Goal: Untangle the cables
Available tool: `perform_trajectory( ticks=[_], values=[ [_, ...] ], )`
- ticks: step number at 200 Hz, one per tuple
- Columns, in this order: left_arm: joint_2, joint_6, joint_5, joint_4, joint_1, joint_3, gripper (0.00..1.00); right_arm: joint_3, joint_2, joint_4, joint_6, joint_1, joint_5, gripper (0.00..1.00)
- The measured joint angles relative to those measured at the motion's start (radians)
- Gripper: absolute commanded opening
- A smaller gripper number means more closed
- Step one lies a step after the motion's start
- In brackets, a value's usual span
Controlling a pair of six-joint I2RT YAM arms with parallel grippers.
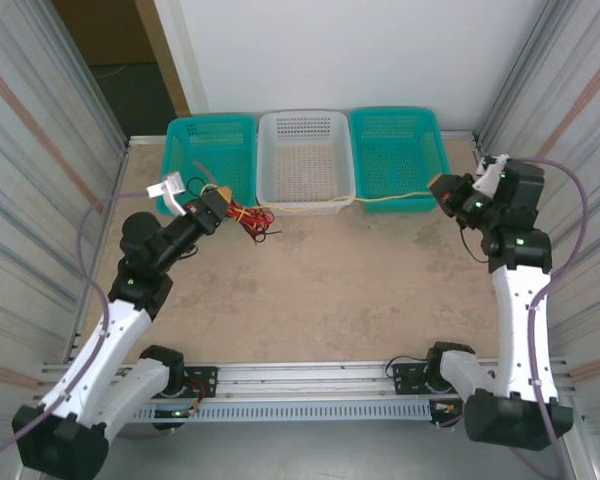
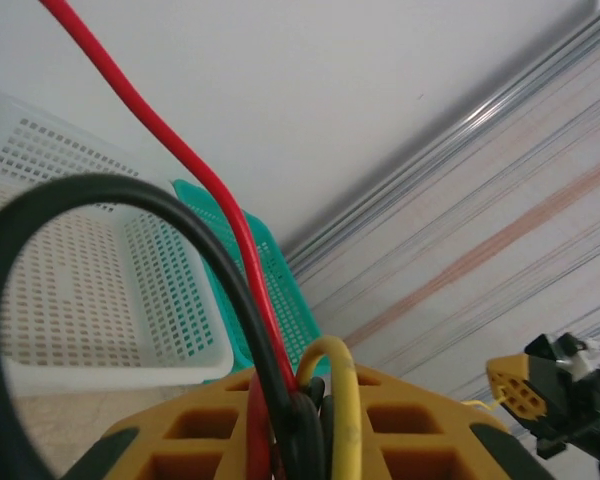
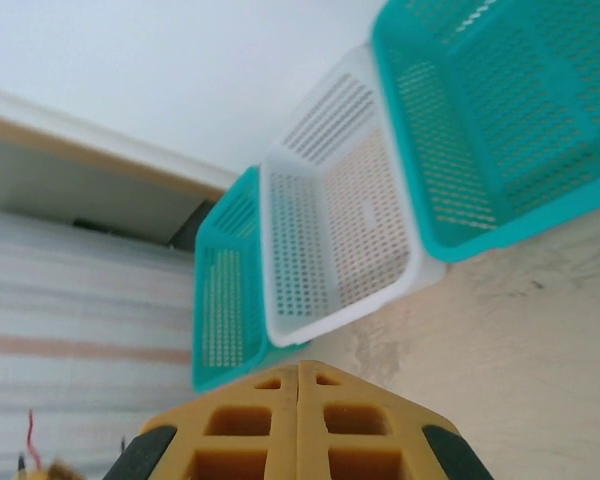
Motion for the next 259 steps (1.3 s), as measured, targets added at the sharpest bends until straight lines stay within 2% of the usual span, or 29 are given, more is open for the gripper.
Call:
perform_trajectory(
  ticks=[21, 36, 76, 102, 137, 153, 171, 195, 233, 259],
  values=[
    [-0.085, -0.027, 0.010, -0.054, 0.047, -0.038, 0.00, 0.000, 0.002, -0.038, 0.000, -0.156, -0.077, 0.00],
    [-0.119, -0.039, 0.014, -0.094, 0.066, -0.056, 0.00, 0.006, 0.000, -0.070, -0.002, -0.211, -0.094, 0.00],
    [-0.117, -0.043, -0.007, -0.223, 0.081, -0.074, 0.00, 0.061, -0.001, -0.126, -0.005, -0.246, -0.097, 0.00],
    [-0.066, -0.023, -0.112, -0.399, 0.089, -0.039, 0.00, 0.106, 0.000, -0.154, -0.017, -0.264, -0.078, 0.00],
    [-0.002, 0.021, -0.294, -0.680, 0.196, -0.034, 0.00, 0.184, 0.004, -0.139, -0.026, -0.326, 0.008, 0.00],
    [-0.001, 0.024, -0.320, -0.764, 0.226, -0.035, 0.00, 0.217, 0.018, -0.132, -0.025, -0.332, 0.014, 0.00],
    [-0.016, 0.020, -0.307, -0.772, 0.224, -0.040, 0.00, 0.240, 0.042, -0.116, -0.019, -0.332, 0.014, 0.00],
    [0.009, 0.008, -0.275, -0.711, 0.147, -0.045, 0.00, 0.279, 0.080, -0.090, 0.005, -0.332, 0.015, 0.00],
    [0.206, 0.000, -0.268, -0.550, -0.158, -0.039, 0.00, 0.401, 0.159, -0.045, 0.048, -0.332, 0.051, 0.00],
    [0.346, -0.033, -0.252, -0.417, -0.280, -0.039, 0.00, 0.471, 0.217, 0.013, 0.090, -0.332, 0.096, 0.00]
  ],
)
